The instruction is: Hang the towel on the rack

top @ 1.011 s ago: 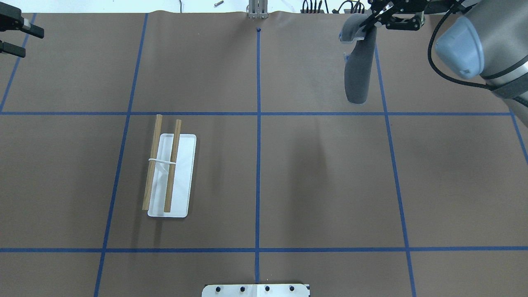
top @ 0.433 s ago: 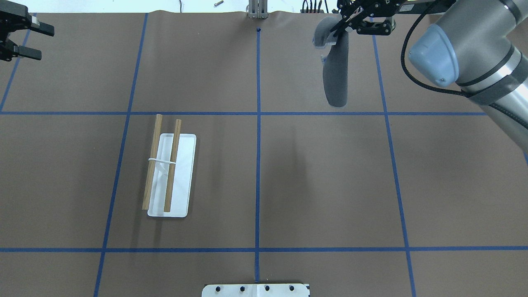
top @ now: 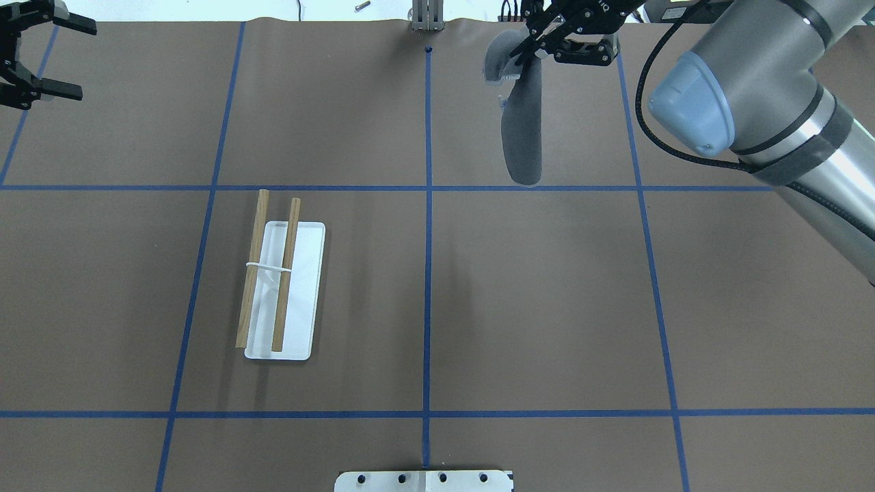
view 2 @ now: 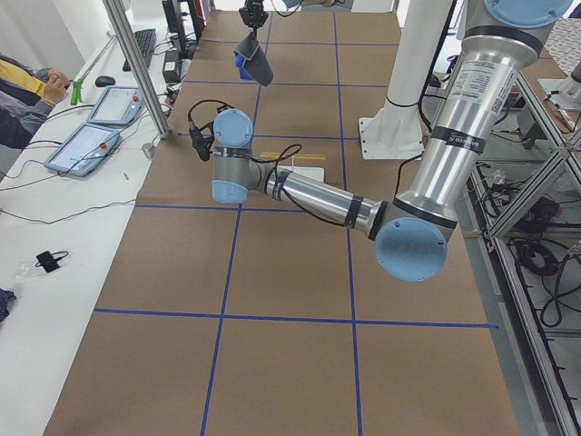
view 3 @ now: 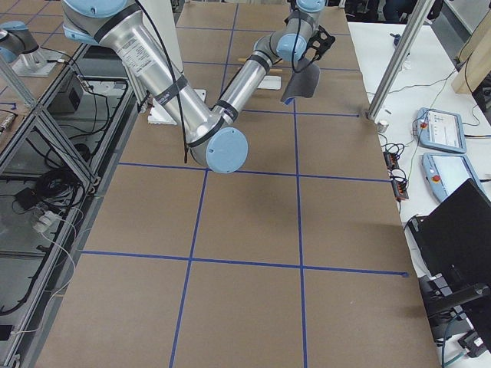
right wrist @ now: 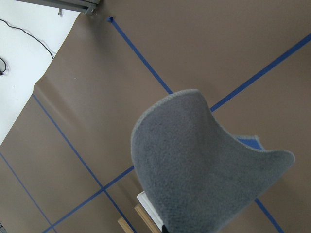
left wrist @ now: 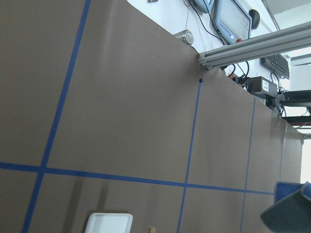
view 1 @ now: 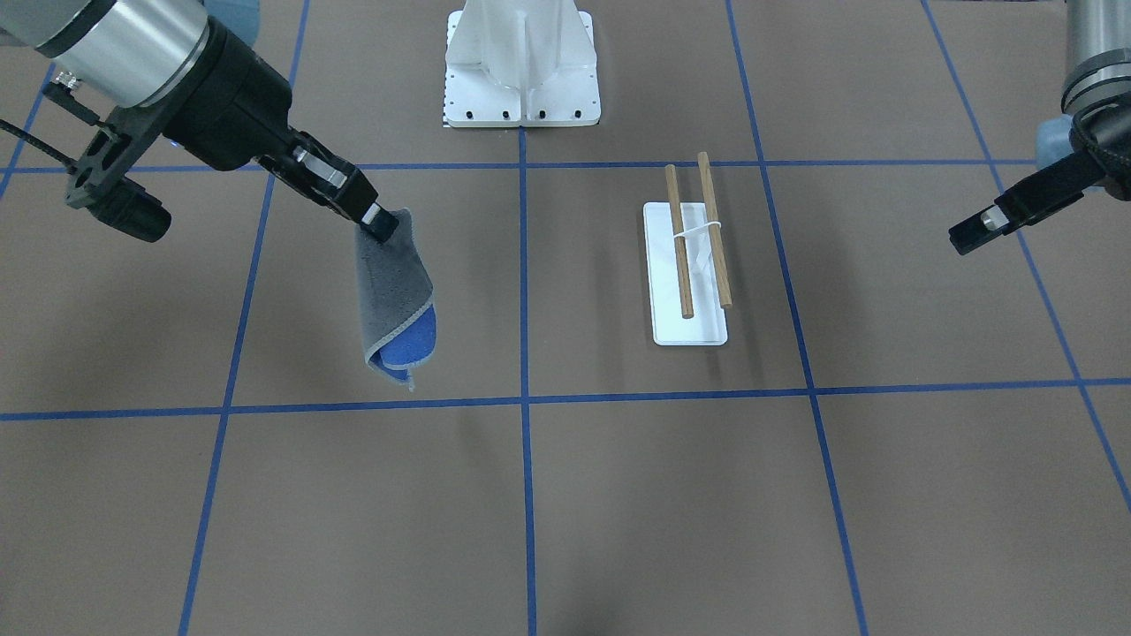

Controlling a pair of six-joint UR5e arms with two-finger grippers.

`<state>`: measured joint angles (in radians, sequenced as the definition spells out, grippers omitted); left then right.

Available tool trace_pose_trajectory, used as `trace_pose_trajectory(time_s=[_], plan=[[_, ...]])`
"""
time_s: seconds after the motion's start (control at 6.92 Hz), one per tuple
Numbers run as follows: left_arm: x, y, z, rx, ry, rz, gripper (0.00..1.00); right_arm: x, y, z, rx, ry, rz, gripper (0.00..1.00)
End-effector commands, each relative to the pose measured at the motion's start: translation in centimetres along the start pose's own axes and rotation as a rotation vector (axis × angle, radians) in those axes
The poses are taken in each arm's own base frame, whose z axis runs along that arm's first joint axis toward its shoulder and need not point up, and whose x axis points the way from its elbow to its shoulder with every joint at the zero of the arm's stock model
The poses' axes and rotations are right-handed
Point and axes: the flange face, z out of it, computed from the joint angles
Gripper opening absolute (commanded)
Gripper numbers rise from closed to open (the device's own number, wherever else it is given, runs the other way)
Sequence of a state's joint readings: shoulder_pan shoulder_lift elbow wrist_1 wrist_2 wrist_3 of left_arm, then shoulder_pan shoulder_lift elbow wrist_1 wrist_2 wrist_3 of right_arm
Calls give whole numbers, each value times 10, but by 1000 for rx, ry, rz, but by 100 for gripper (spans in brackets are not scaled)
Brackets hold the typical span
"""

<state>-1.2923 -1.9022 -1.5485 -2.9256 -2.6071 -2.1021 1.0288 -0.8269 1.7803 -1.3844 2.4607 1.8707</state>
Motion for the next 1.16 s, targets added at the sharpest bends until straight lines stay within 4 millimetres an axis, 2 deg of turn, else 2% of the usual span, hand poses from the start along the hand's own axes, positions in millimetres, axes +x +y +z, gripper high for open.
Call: trace_pose_trajectory(time_s=[0.0, 0.29, 0.72, 1.01], plan=[[4, 11, 8, -18, 23, -243, 98, -1, 13, 6, -11, -17, -8, 0], [22, 22, 24, -22, 62, -438, 98, -11, 34, 12, -14, -36, -12, 0], [39, 51, 73, -39, 189, -670, 98, -36, 88, 29, -37, -80, 0, 0], [48, 70, 105, -66, 228, -734, 98, -35, 116, 46, -60, -168, 15, 0]])
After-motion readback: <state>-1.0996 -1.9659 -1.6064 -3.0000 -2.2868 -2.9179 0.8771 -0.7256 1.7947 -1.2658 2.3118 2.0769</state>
